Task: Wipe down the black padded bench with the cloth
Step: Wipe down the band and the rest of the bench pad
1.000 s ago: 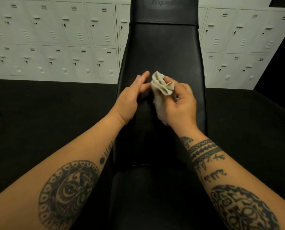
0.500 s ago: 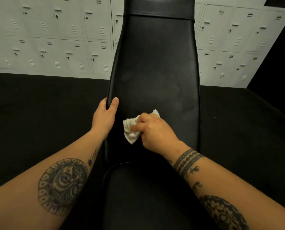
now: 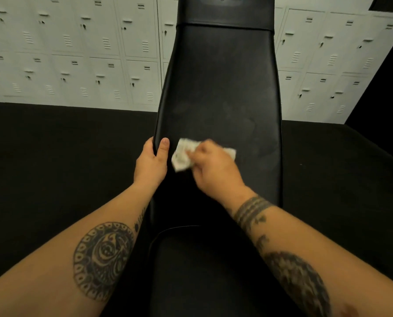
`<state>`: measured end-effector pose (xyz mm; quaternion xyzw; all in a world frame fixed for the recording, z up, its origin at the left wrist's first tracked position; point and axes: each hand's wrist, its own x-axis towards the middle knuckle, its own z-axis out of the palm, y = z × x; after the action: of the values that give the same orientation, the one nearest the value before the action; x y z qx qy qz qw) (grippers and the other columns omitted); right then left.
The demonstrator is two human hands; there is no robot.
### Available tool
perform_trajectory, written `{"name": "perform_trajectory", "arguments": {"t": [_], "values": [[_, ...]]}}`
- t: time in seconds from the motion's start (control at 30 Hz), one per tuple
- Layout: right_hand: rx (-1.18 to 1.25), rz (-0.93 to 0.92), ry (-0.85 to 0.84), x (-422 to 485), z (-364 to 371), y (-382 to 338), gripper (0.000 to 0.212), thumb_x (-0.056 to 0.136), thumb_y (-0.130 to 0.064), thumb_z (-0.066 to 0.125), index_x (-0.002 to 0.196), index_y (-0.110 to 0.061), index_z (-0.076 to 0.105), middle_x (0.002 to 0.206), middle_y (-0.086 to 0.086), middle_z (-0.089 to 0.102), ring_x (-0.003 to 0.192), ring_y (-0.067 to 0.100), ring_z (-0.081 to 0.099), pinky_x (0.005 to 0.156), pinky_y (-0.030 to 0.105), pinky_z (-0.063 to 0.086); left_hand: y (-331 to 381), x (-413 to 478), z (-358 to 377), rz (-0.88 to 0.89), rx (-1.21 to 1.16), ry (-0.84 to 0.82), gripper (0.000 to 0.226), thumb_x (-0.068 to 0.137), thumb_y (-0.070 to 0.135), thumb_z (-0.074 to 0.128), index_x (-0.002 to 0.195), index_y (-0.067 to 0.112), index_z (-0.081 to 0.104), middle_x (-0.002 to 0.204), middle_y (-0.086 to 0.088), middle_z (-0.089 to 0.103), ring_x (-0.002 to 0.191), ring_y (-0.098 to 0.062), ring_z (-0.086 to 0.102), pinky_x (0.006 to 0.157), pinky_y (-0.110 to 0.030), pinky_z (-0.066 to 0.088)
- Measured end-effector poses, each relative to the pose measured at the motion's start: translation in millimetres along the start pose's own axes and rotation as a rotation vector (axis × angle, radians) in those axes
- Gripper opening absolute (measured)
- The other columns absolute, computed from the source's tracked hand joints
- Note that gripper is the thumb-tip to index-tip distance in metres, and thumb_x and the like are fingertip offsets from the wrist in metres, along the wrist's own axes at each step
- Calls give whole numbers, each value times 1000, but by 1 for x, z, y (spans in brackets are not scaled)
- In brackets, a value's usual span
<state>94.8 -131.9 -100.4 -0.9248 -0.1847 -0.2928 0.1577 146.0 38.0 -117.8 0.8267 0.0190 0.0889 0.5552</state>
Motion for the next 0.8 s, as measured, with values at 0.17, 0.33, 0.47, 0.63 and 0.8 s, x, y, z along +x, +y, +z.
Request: {"name": "perform_trajectory", "arguments": {"t": [0.17, 0.33, 0.47, 0.63, 0.8], "values": [[4, -153, -188, -67, -19, 23, 33, 77, -18, 55, 102, -24, 77, 93, 2, 60, 80, 26, 62, 69, 38, 52, 0, 1, -3, -27, -20, -34, 71, 99, 67, 39, 157, 25, 34, 145, -4, 55, 128, -23, 54, 104, -40, 44], [-64, 59, 56, -46, -25, 34, 19, 80, -13, 73, 98, -19, 78, 89, 6, 59, 75, 31, 61, 64, 37, 52, 4, -1, -1, -46, 9, -39, 72, 102, 65, 35, 161, 24, 23, 157, -8, 43, 142, -29, 43, 109, -40, 37], [-10, 42, 46, -29, -5, 2, 24, 82, -18, 59, 94, -21, 79, 85, 6, 61, 72, 32, 62, 64, 39, 55, 3, 0, -2, -45, -3, -37, 72, 101, 66, 35, 159, 24, 28, 153, -7, 47, 131, -24, 51, 106, -39, 41], [-57, -295, -448, -39, 8, -33, 27, 82, -25, 54, 93, -24, 79, 88, 9, 60, 73, 33, 62, 65, 44, 51, 2, 0, -6, -54, -8, -57, 79, 92, 78, 35, 153, 27, 36, 146, -7, 54, 131, -31, 53, 108, -53, 45], [-348, -446, -661, -42, -9, -28, 26, 91, -26, 59, 110, -37, 73, 108, -6, 56, 100, 19, 55, 83, 40, 43, 4, -1, -4, -48, -1, -43, 74, 99, 69, 37, 158, 25, 31, 153, -6, 48, 139, -30, 47, 111, -45, 41]]}}
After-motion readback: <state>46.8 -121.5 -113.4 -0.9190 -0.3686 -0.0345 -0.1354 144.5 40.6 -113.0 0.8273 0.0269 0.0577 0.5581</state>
